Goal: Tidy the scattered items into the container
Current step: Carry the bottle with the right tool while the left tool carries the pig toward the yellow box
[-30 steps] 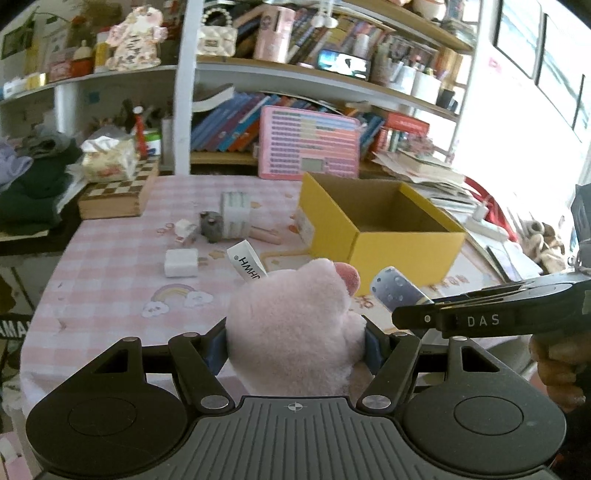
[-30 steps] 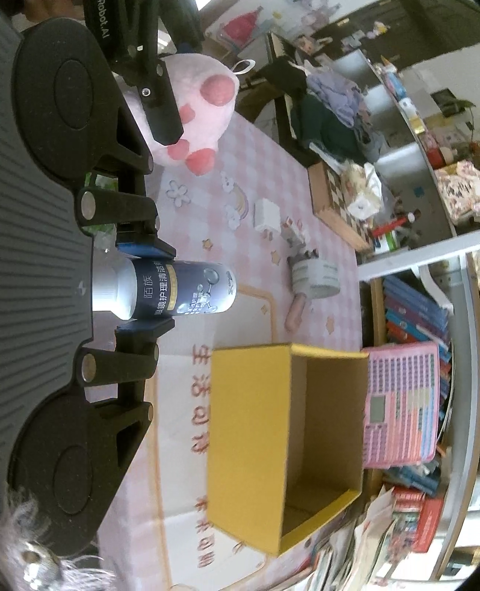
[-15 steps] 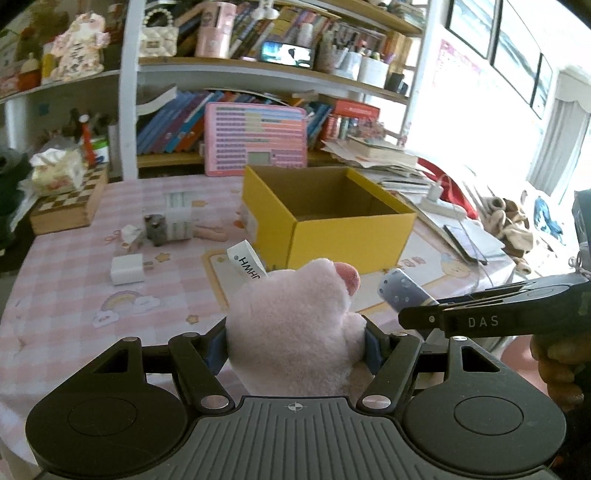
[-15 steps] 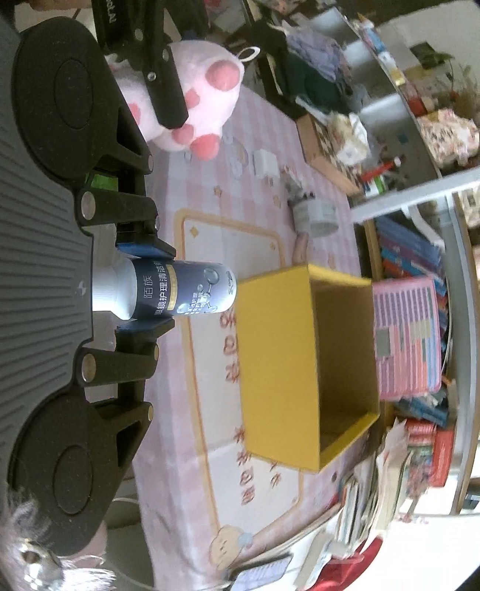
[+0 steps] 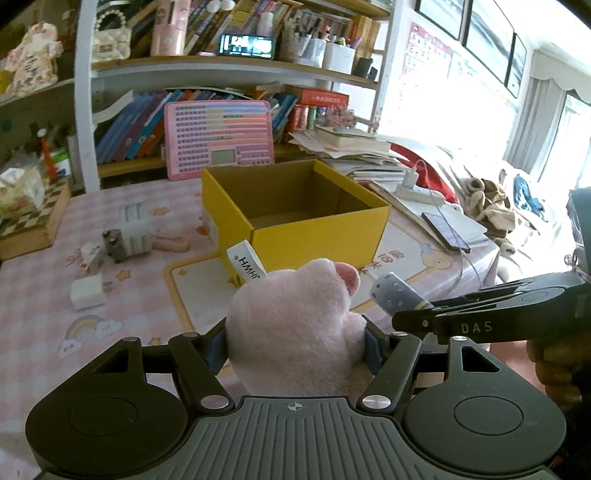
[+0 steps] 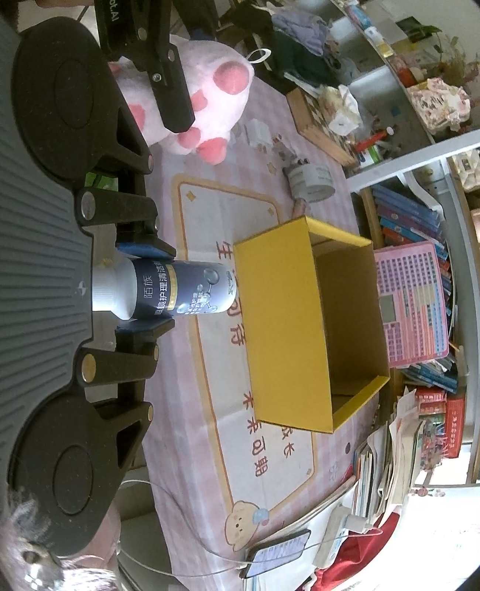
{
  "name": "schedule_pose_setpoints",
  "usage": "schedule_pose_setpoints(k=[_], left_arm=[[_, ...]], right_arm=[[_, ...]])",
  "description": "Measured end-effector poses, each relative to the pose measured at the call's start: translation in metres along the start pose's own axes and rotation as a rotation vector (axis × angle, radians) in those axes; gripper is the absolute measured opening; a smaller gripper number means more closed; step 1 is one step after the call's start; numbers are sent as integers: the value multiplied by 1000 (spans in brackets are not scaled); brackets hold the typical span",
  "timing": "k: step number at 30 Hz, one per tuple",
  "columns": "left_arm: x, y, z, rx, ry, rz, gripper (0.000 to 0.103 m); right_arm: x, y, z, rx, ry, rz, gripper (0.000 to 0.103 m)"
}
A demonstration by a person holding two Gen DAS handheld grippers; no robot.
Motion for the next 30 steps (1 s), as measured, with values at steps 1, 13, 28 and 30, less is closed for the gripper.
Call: schedule_pose_setpoints(k=[1, 13, 28, 30], left_arm=[[3, 1, -2, 4, -1, 5, 69], [40, 16, -38, 97, 6, 78, 69], [75, 21, -101, 95, 108, 50, 69], [82, 23, -110, 94, 122, 35, 69]], right_arm=[[1, 3, -1, 5, 1, 4, 31], [12, 33, -25, 68, 28, 50, 31], [28, 54, -113, -34, 121, 11, 31], [33, 59, -126, -56, 128, -4, 31]])
Point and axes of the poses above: each gripper's, at about its wrist camera, not at the fingertips, and x roughly the way its jaws point, y to its right, z to its underside, the point moved 2 cm from there along x, roughly the way its jaws point, and after that the axes turned 2 degrees about -z, right-handed, at the moved point
